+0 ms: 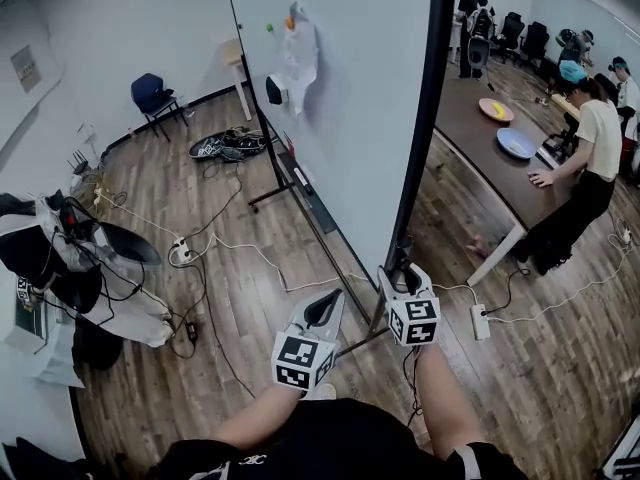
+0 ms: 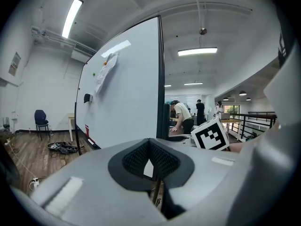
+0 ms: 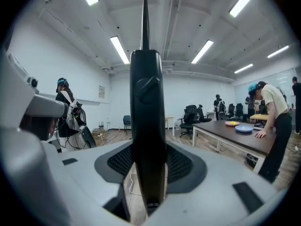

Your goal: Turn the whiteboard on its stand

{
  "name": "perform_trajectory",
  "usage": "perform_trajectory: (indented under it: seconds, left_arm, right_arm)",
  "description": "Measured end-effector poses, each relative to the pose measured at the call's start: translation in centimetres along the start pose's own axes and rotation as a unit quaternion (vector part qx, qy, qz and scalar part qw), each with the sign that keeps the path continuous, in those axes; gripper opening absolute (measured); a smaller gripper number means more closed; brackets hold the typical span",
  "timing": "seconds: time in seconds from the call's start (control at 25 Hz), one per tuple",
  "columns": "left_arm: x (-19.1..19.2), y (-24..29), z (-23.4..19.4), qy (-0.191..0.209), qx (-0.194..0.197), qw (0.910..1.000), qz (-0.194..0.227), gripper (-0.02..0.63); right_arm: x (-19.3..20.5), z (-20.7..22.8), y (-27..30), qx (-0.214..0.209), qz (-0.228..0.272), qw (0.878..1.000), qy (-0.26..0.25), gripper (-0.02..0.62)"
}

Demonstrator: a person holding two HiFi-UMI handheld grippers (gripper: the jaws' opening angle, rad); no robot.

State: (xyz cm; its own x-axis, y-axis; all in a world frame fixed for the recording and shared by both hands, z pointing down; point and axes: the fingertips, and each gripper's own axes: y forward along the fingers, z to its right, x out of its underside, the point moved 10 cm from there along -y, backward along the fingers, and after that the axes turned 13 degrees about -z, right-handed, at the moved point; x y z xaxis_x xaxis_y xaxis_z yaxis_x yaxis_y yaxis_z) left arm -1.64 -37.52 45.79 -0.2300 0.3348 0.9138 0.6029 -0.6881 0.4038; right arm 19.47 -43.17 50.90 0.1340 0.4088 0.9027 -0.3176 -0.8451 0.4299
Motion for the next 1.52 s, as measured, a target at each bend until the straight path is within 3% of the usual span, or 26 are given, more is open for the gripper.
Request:
perform_trajectory:
  seconds: [0.44, 1.52]
  left_arm:
    - [0.6, -0.4, 0.5, -0.011, -0.014, 0.9998, -0.002, 0.009]
    - [3.5, -2.5, 7.3, -0.03, -0.031, 0.9989, -0.018, 0.009]
  right_arm:
    - [0.0, -0.3, 0.1, 0.005, -0.008, 1.0, -0.006, 0.201]
    - [2.2, -1.4, -5.4, 0.001, -0.005, 1.0, -0.015, 0.199]
